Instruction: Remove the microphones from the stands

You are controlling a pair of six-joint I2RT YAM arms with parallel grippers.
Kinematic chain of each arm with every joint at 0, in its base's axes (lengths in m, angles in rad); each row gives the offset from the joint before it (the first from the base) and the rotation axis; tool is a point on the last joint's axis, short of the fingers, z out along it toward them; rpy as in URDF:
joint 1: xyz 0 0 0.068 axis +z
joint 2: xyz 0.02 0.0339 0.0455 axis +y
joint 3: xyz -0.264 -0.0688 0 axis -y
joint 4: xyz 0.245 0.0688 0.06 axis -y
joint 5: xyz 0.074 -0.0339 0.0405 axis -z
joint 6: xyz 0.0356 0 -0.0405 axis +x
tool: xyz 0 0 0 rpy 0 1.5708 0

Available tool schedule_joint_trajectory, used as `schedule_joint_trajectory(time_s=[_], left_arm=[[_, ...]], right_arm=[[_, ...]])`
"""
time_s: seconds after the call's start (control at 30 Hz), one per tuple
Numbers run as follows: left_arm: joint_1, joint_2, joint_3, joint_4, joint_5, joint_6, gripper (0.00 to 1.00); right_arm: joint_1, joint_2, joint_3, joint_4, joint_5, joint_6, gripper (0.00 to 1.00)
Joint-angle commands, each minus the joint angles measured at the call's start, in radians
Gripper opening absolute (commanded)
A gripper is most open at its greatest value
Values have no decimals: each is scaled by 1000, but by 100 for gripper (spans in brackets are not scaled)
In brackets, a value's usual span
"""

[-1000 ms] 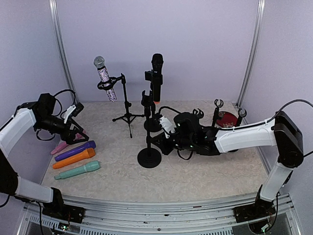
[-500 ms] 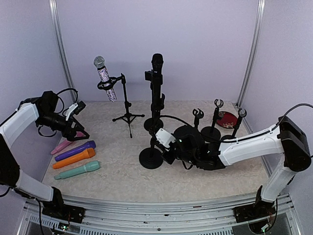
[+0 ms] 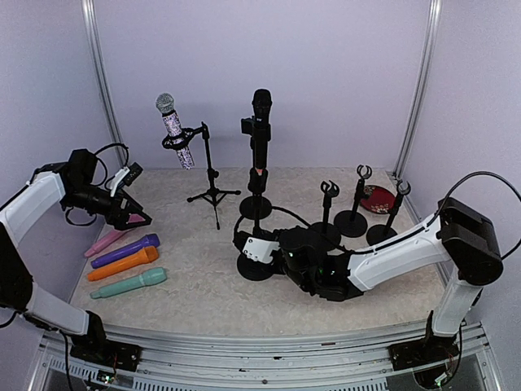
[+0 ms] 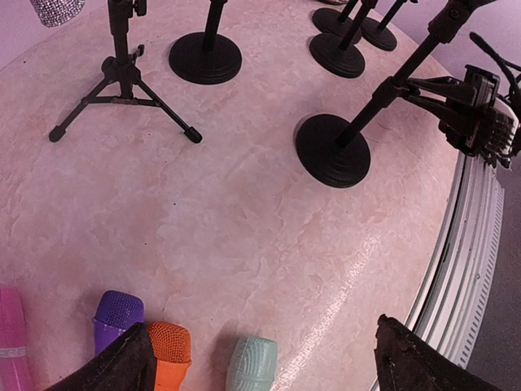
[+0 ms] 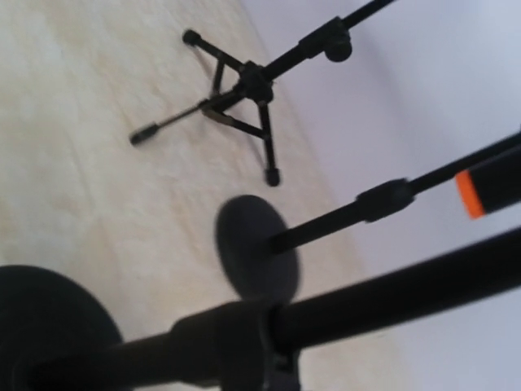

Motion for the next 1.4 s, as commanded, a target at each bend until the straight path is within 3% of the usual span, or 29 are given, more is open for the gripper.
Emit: schedule_joint_trajectory(time_s=[0.0,0.07,0.23,0.3,0.37,0.47,0.6,0.73,0.83,1.07,1.37], left_arm=[[-9,-4,-12,36,35,-20,90],[-9,-5,-12,39,38,-18,91],[-8,-8,-13,41,33,-9,91],[-9,-10,-12,42,31,-11,91],[-10,-11,-4,33,35,-13,91],[-15,-18,10,19,40,-13,91],[-19,-36,13,17,48,-19,91],[-28,-49,16,22,49,-28,91],[-29,-56,18,28,48,-35,91],[-33,-69,13,17,46,-26,91],[-43,-86,10,15,55,-27,91]], right_arm=[[37,61,-19,247,168,-301,0],[45,49,-35,290,179,-327,5],[68,23,-7,312,238,-318,54],[81,3,11,292,257,-279,70],[86,-46,53,143,254,-125,77],[74,-165,138,-220,121,188,80],[-22,-296,232,-499,-113,506,86],[-156,-322,373,-684,-353,775,88],[-200,-264,467,-808,-460,851,85],[-358,-235,324,-731,-939,1074,71],[-408,-198,138,-544,-1083,1295,71]])
